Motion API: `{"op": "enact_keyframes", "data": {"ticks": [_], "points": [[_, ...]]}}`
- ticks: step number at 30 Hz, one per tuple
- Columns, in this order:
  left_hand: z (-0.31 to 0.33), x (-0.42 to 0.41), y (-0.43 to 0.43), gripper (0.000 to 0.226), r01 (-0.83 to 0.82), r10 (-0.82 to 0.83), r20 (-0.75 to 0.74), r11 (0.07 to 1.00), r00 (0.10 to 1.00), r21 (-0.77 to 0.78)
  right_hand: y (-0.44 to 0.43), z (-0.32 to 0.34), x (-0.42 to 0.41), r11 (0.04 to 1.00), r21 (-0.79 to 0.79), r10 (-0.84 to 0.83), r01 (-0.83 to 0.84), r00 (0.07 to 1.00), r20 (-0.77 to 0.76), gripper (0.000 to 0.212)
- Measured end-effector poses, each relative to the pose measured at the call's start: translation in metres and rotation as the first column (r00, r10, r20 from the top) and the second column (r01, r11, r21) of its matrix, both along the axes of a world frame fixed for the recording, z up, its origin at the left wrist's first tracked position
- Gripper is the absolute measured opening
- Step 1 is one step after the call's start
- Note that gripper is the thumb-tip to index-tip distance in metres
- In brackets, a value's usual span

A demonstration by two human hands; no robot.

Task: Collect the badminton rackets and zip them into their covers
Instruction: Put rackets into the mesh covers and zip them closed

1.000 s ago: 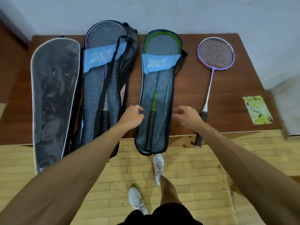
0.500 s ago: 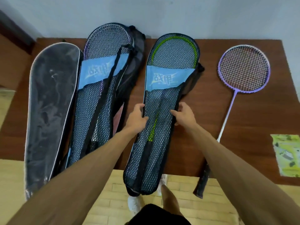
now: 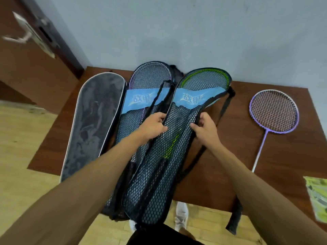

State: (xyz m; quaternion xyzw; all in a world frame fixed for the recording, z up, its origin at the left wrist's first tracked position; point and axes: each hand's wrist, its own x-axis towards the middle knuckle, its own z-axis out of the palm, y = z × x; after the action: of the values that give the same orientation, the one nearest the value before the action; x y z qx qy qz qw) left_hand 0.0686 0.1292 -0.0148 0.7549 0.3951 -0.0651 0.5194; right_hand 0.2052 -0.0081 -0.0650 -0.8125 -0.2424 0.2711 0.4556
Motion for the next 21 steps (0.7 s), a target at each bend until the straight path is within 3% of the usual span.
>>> {"op": "enact_keyframes", "data": {"ticks": [5,10,21], "points": [[0.008,-0.051,0.046,0.032,0.014,-0.015,0.069,1.0,0.997,0.011,0.042,0.019,-0.046,1.0,0.021,0.02,-0.022,0.998,0.061,0.016],[-0.006,-0.11,0.081,0.026,-0.081,0.077,0.129,0.996,0.989,0.028,0.092,0.029,-0.096,1.0,-0.022,0.017,-0.015,0.996,0.087,0.02],[-0.063,-0.145,0.1,0.045,-0.141,0.137,0.049,0.986,0.989,0.088,0.124,0.012,-0.125,0.95,-0.31,0.007,0.028,0.994,0.111,0.036]]}}
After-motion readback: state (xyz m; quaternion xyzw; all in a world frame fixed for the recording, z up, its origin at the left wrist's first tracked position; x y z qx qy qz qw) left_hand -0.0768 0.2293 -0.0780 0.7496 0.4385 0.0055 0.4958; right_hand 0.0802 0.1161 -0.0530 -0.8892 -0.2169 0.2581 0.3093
